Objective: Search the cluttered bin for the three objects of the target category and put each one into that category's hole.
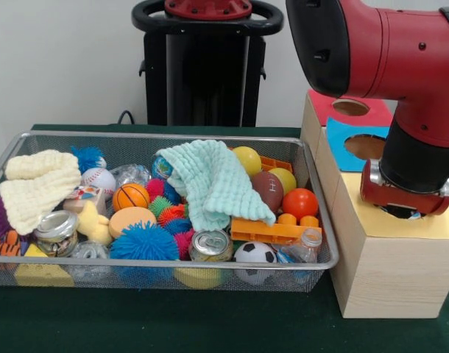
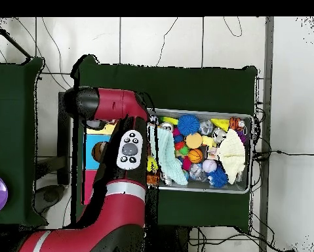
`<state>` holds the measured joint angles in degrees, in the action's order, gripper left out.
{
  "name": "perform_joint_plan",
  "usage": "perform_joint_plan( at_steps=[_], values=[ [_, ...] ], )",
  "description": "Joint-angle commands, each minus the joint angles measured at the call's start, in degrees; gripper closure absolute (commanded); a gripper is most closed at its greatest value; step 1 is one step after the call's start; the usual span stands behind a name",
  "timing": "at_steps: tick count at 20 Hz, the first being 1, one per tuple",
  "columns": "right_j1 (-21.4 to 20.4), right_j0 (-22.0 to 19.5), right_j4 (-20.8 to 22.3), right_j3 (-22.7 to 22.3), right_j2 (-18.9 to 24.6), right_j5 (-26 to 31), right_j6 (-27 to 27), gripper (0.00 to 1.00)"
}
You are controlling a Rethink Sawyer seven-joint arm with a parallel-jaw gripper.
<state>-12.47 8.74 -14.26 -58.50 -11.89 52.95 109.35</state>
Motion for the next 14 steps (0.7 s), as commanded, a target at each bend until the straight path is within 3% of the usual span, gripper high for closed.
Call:
perform_joint_plan(
  at_steps=[1, 14],
  values=[
    [3.04, -2.26, -0.4, -5.85, 7.25, 0.43, 4.69, 1.0],
    [1.03, -1.98, -0.41, -7.45, 6.78, 1.69, 5.95, 1.0]
  ],
)
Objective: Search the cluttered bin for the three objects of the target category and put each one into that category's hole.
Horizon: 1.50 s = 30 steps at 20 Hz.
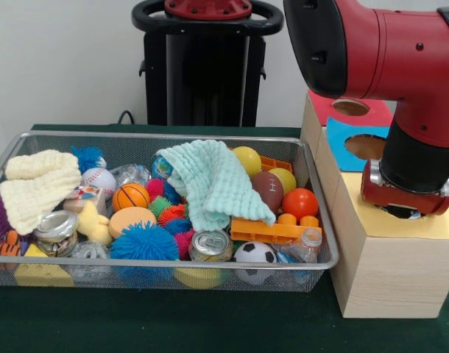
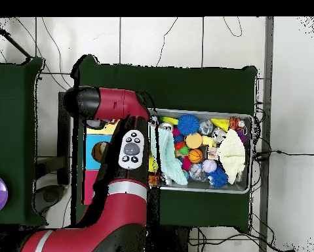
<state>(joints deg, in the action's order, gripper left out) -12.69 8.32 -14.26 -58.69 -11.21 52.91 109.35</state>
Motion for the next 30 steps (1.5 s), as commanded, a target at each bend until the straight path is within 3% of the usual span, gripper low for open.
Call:
perform_joint_plan(
  at_steps=[1, 6, 7, 10, 12, 25, 26, 30],
  values=[
    [1.21, -1.52, -0.46, -7.31, 6.08, 1.74, 6.11, 1.0],
    [0.79, -1.4, -0.42, -7.82, 5.49, 1.65, 6.88, 1.0],
    [0.69, -1.21, 0.1, -7.83, 5.06, 1.33, 6.67, 0.0],
    [-0.03, -0.61, 0.97, -8.97, 4.0, -1.03, 7.12, 0.0],
    [0.75, 0.23, 0.68, -7.7, 1.97, 2.4, 10.85, 0.0],
    [0.39, -0.06, 0.57, -8.37, 1.82, 2.32, 10.81, 0.0],
    [0.22, -0.12, 0.79, -8.54, 1.94, 1.42, 10.22, 1.0],
    [-0.69, -0.57, 0.95, -9.76, 2.95, 0.6, 8.14, 1.0]
  ],
)
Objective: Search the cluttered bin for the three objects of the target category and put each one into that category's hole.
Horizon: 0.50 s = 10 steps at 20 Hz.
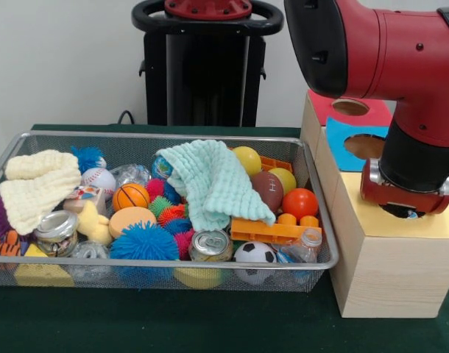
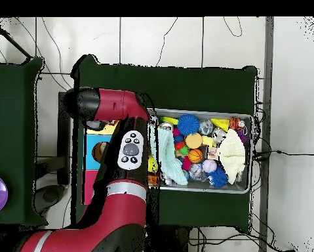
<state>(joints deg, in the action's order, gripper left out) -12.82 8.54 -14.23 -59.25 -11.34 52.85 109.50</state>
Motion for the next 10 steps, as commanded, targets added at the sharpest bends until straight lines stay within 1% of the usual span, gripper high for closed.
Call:
perform_joint_plan(
  at_steps=[1, 2, 4, 7, 10],
  values=[
    [-0.49, -0.59, 0.79, -8.98, 2.73, 1.43, 8.76, 1.0],
    [-0.36, -0.34, 0.81, -8.3, 2.16, 3.02, 9.45, 1.0],
    [-0.38, -0.06, 0.92, -7.37, 1.76, 3.95, 9.88, 1.0],
    [-0.59, 0.06, 0.73, -6.7, 1.92, 4.22, 9.96, 1.0],
    [-0.85, -0.18, 0.23, -5.48, 2.96, 4.96, 9.08, 1.0]
  ],
)
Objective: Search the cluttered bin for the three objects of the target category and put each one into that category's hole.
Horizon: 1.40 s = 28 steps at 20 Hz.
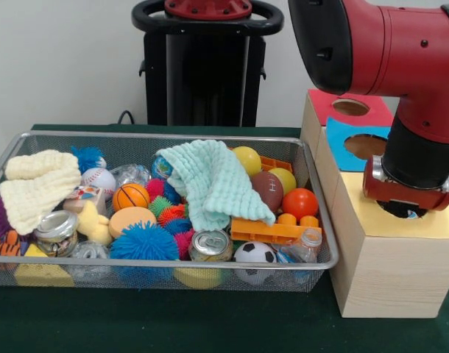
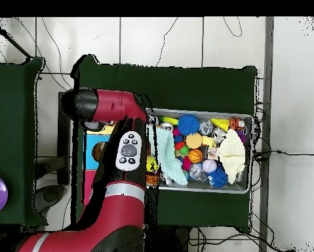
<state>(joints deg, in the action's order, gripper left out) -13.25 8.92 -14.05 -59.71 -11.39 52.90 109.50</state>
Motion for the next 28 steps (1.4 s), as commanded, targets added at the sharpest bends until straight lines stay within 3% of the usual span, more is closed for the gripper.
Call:
perform_joint_plan(
  at_steps=[1, 4, 8, 18, 28],
  values=[
    [-0.72, -0.69, -0.21, -4.81, 3.5, 5.21, 8.67, 1.0],
    [-1.49, -0.57, -0.92, -4.06, 4.1, 6.63, 8.85, 1.0],
    [-0.76, -0.95, -1.26, 0.53, 4.09, 10.73, 9.44, 1.0],
    [-3.29, -0.29, -1.53, 1.54, 3.46, 12.56, 10.76, 1.0],
    [-2.96, -0.4, -1.36, 6.33, 3.31, 14.85, 11.13, 1.0]
  ],
)
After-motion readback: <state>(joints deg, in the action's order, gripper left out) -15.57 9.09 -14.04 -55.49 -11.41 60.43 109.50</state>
